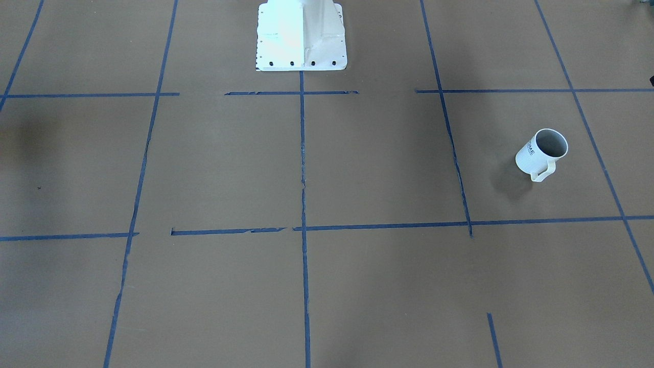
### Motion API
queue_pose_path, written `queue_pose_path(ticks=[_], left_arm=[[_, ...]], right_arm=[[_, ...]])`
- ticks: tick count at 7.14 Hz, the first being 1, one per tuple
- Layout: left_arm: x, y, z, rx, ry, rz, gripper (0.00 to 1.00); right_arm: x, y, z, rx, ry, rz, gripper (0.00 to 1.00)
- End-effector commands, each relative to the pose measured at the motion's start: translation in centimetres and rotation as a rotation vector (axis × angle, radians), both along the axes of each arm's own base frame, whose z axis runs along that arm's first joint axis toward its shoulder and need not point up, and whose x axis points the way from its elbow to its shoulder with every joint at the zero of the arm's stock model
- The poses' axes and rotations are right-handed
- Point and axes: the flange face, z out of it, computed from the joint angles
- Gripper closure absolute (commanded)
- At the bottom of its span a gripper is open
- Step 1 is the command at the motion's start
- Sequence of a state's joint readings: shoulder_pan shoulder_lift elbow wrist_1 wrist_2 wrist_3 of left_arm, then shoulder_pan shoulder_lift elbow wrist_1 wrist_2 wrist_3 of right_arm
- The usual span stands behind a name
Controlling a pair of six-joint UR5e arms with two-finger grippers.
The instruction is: Left arm hands cup to right arm to dump lemon
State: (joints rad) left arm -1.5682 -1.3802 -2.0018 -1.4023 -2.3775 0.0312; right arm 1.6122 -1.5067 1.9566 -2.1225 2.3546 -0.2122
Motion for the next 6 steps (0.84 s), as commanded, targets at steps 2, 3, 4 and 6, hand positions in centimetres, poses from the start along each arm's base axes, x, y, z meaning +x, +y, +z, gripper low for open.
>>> queue_pose_path(ticks=[2,3,4,6], left_arm=[[-1.8,0.7,1.6,-0.076,0.000,-0.007,0.00],[-2.8,0.9,2.7,-0.067,0.002,0.001,0.00],[-3.3,0.9,2.9,-0.062,0.003,-0.001,0.00],[-3.3,0.4,3.0,-0.063,0.001,-0.003,0.00]], right_arm=[[-2.8,4.1,5.2,-0.092,0.004,-0.063,0.00],[-3.0,5.4,6.7,-0.115,0.008,-0.071,0.00],[-2.9,6.2,8.0,-0.107,0.011,-0.071,0.00],[-2.9,8.0,14.3,-0.012,0.010,-0.056,0.00]])
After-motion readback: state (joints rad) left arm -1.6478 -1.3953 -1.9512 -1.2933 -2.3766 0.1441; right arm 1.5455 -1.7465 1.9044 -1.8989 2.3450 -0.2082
